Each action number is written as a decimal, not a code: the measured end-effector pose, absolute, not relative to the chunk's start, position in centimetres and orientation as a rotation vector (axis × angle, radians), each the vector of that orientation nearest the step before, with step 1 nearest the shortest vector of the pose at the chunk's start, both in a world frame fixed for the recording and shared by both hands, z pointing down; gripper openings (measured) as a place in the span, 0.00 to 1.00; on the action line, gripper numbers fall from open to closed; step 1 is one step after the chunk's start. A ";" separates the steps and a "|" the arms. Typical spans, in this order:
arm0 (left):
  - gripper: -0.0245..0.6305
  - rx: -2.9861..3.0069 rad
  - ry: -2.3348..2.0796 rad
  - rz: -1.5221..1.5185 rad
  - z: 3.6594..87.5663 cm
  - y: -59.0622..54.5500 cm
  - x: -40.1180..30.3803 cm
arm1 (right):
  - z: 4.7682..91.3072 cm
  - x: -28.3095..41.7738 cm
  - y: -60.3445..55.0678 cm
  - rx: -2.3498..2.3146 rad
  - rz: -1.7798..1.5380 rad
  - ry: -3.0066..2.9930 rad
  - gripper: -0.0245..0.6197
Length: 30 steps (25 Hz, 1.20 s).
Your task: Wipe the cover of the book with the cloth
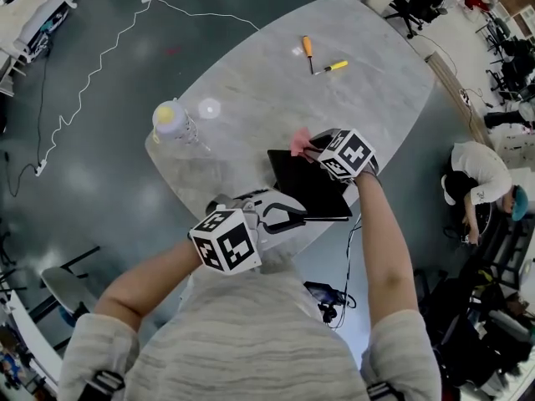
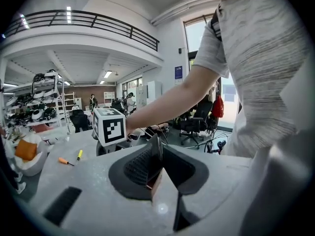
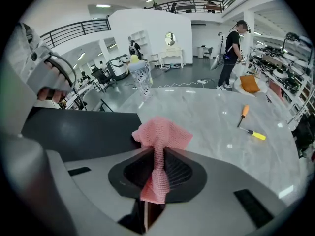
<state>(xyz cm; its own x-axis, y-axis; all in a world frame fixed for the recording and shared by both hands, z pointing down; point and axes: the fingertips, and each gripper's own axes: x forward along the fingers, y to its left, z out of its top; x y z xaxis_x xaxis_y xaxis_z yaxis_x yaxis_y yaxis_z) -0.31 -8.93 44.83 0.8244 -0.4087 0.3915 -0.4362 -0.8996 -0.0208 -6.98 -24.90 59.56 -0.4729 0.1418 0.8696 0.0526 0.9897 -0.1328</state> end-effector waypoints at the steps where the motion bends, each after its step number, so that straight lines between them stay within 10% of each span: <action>1: 0.15 2.934 -0.675 0.607 44.9 -8.9 -0.4 | 59.8 -7.2 -25.0 -0.125 0.097 -2.063 0.11; 30: 0.15 2.926 -0.697 0.597 45.1 -8.7 -0.5 | 51.7 -7.1 -16.8 -0.251 0.102 -2.212 0.11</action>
<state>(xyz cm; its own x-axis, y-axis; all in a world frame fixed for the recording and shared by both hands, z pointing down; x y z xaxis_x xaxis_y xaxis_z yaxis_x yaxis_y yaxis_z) -0.45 -8.72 45.07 0.8209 -0.4188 0.3882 -0.4479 -0.8939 -0.0173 -7.08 -16.84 51.74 -0.5913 0.2162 0.7770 0.1437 0.9762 -0.1623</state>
